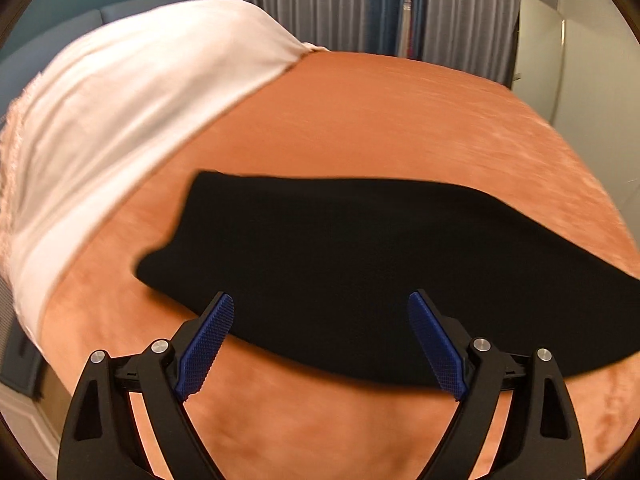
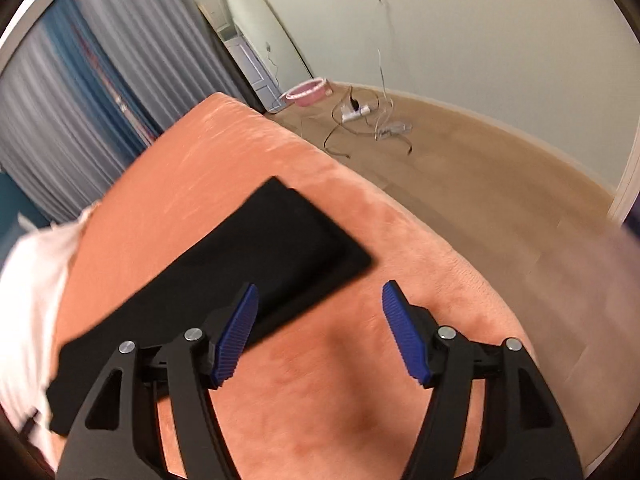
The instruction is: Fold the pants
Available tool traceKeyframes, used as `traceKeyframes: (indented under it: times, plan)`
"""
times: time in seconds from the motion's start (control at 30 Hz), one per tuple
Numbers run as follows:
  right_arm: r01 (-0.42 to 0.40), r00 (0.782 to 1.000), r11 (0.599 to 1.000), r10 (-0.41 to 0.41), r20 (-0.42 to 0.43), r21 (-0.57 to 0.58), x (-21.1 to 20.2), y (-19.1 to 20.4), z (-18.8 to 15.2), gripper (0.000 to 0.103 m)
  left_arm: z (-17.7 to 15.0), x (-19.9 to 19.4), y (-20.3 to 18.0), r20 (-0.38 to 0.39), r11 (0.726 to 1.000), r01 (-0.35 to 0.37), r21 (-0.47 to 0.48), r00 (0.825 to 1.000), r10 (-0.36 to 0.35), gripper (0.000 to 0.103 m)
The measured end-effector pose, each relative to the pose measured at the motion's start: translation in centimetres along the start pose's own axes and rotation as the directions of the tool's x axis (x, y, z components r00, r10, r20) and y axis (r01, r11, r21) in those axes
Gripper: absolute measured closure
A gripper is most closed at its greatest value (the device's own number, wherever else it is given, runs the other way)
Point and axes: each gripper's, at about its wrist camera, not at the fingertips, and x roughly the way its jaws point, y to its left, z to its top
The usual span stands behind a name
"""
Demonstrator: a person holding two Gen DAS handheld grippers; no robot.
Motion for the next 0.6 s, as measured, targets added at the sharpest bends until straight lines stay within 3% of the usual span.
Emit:
traceKeyframes:
  times: [0.1, 0.17, 0.33, 0.5, 0.57, 0.6]
  plan:
    - [-0.067, 0.997, 0.993, 0.071, -0.031, 0.097, 2.7, -1.6, 0.7, 0.039, -0.9, -0.7, -1.5, -0.017, 0.999, 0.035, -0.014, 0.999, -0.036, 0.016]
    - [-0.107, 0.994, 0.985, 0.108, 0.000, 0.133, 3.4, -2.0, 0.9, 0.039, -1.6, -1.2, -2.8, -0.022, 0.999, 0.038, -0.002, 0.999, -0.038, 0.016]
    - [-0.151, 0.989, 0.980, 0.150, 0.017, 0.127, 6.6, -1.7, 3.5, 0.039, -2.6, -2.8, -4.2, -0.025, 1.000, 0.013, 0.025, 1.000, -0.012, 0.016]
    - [-0.107, 0.994, 0.993, 0.107, 0.009, 0.039, 7.4, -0.2, 3.8, 0.040, -3.3, -2.8, -4.5, -0.043, 1.000, 0.000, 0.029, 0.999, 0.001, 0.016]
    - [-0.040, 0.999, 0.999, 0.041, 0.027, -0.018, 6.9, 0.0, 4.1, 0.042, -3.2, -2.8, -4.6, -0.048, 0.999, -0.003, 0.037, 0.999, 0.005, 0.016]
    - [0.013, 0.997, 0.999, -0.010, 0.076, -0.038, 5.9, -0.3, 4.2, 0.042, -3.1, -2.9, -4.6, -0.045, 0.999, -0.007, 0.048, 0.999, 0.009, 0.016]
